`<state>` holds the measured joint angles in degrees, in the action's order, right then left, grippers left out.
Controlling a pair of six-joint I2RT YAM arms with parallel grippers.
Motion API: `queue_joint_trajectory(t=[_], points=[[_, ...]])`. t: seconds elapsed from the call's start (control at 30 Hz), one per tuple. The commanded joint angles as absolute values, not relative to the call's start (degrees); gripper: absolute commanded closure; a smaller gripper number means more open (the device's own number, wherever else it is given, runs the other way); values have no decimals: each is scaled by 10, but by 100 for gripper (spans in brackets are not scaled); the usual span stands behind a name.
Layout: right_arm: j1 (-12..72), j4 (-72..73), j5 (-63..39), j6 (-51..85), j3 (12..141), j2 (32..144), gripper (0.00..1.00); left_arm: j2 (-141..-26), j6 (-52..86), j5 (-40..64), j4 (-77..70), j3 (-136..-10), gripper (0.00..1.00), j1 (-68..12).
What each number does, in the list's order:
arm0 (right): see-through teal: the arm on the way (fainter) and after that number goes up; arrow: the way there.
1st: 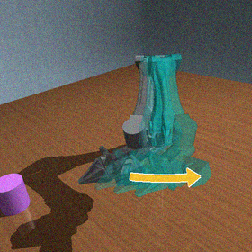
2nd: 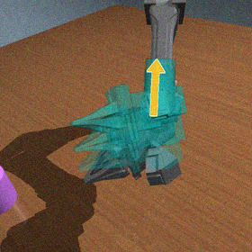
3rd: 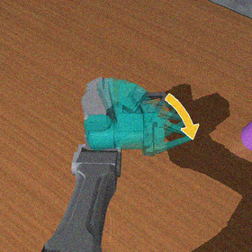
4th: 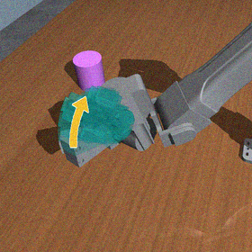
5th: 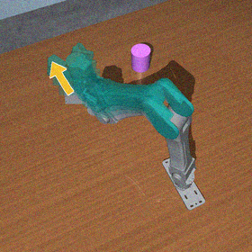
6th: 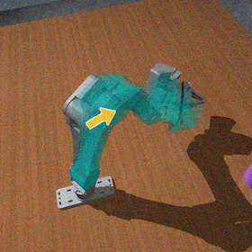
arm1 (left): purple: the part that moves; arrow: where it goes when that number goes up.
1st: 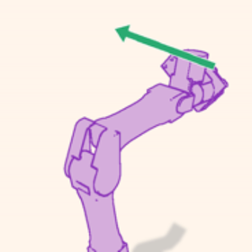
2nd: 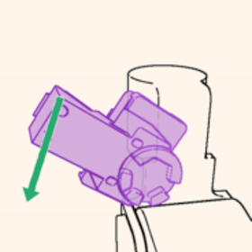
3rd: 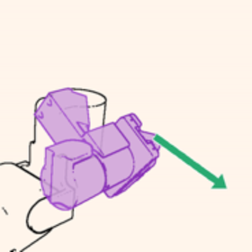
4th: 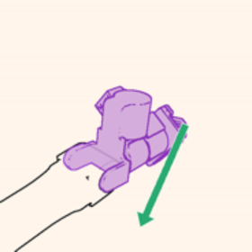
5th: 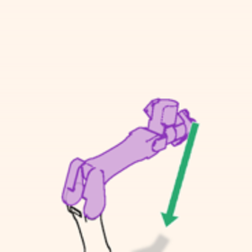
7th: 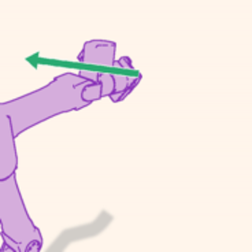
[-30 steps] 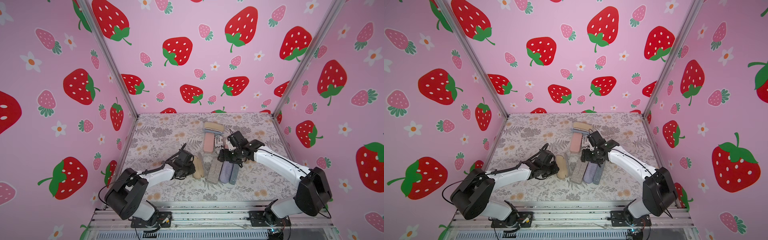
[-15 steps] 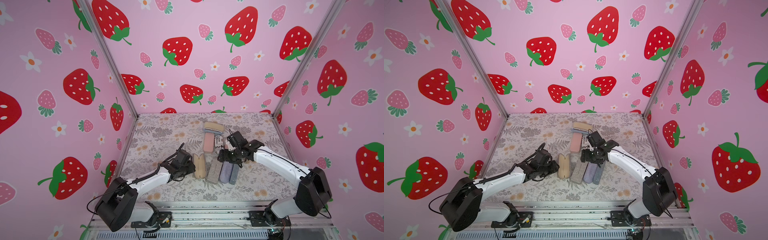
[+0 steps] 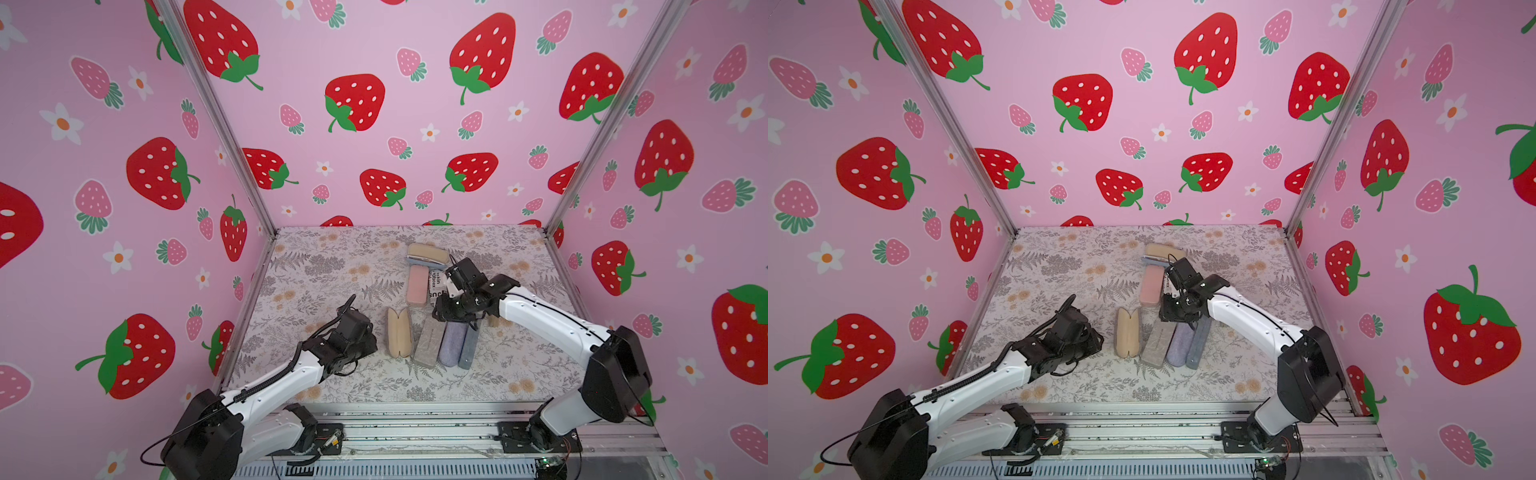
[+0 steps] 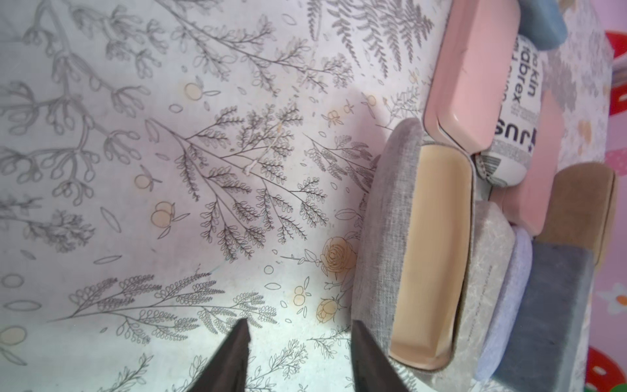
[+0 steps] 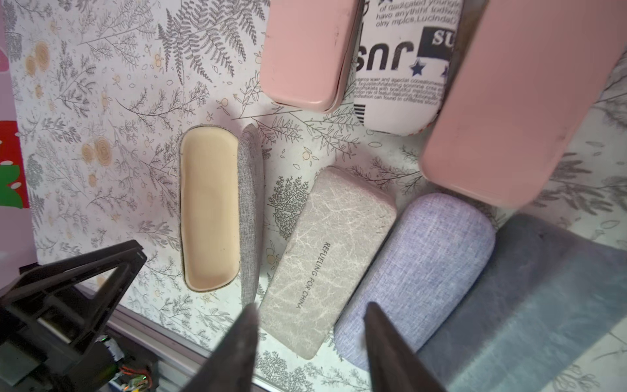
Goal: Close the glasses case
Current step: Close the glasses case at the center of the board.
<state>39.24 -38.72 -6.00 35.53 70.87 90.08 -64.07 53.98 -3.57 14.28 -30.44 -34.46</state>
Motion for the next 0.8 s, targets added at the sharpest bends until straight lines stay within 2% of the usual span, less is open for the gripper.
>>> queue_joint_trajectory(t=[0.0,0.07,0.13,0.77], points=[[397,-395,-67,352,730,928,84,-650,539,-42,140,-290,77,-327],[399,-393,-71,352,738,943,94,-664,535,-25,124,-287,90,-313],[402,-394,-75,351,746,960,100,-679,530,-10,107,-287,100,-301],[442,-393,-77,360,795,1077,100,-821,508,60,20,-343,100,-277]])
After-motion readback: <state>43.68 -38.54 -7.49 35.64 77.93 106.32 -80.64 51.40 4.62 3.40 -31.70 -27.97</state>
